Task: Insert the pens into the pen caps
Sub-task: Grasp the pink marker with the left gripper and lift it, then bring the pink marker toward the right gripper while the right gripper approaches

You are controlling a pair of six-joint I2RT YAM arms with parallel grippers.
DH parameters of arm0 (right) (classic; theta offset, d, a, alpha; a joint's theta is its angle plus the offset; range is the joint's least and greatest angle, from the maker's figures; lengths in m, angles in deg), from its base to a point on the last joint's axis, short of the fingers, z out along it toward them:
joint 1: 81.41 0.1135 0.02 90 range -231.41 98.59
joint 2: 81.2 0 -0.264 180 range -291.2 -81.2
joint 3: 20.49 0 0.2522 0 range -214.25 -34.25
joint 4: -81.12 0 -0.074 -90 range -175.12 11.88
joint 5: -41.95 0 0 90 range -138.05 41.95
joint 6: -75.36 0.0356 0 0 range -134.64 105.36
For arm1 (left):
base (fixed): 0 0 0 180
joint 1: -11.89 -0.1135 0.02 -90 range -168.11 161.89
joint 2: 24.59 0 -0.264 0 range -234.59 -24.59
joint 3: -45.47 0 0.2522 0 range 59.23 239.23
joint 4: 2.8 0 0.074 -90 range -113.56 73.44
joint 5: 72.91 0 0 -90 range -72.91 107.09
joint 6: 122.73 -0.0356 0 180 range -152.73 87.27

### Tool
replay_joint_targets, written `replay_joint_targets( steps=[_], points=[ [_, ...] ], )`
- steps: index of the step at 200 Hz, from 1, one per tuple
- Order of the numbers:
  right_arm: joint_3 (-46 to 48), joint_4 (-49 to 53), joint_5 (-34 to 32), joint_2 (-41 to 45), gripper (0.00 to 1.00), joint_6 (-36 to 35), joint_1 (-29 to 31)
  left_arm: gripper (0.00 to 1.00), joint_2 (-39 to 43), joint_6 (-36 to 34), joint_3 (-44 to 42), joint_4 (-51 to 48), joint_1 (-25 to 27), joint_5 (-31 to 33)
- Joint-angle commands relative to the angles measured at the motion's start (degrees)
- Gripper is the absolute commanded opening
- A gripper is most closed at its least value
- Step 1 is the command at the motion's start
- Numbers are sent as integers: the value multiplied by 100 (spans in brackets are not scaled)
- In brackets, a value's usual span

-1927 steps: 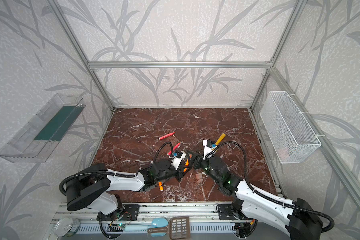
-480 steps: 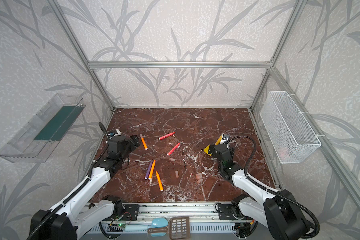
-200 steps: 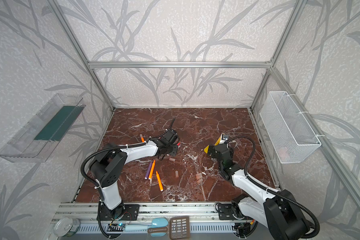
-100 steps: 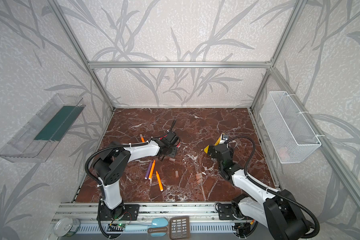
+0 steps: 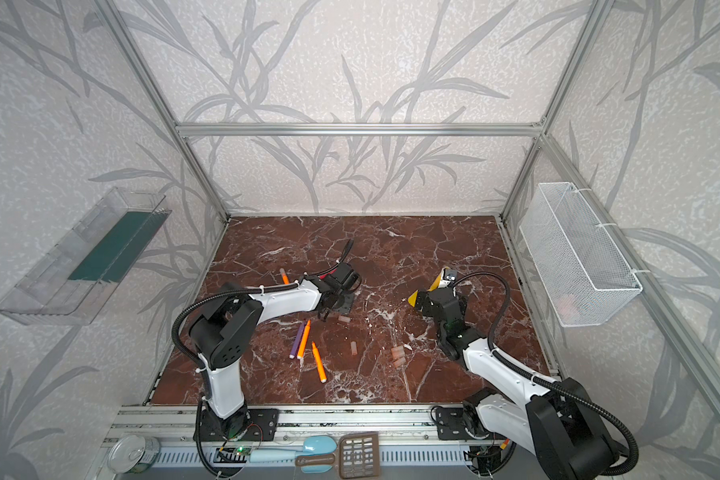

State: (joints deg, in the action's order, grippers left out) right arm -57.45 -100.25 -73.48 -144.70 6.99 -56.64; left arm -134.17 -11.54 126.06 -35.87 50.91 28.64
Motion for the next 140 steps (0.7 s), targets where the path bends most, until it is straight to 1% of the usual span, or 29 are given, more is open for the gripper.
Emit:
replay_joint_targets(
  steps=[1, 18, 57, 115, 131, 140],
  points=[
    [-151, -51, -59, -24, 98, 44, -30, 5, -105, 47, 78, -248, -60, 120],
    [-108, -81, -78, 31, 98, 50, -31, 0, 31, 52, 60, -213, -56, 129],
    [-158, -78, -103, -48, 98, 53, -25, 0, 769, -21, -178, -165, -57, 294],
    [-90, -95, -60, 48, 98, 53, -25, 0, 2185, 78, -1132, 521, -61, 487],
    [-26, -87, 1, 168, 98, 47, -30, 0, 2583, 162, -1507, 879, -55, 491],
    [43, -85, 55, 297, 98, 30, -26, 0, 2803, 178, -1791, 1257, -56, 419]
  ],
)
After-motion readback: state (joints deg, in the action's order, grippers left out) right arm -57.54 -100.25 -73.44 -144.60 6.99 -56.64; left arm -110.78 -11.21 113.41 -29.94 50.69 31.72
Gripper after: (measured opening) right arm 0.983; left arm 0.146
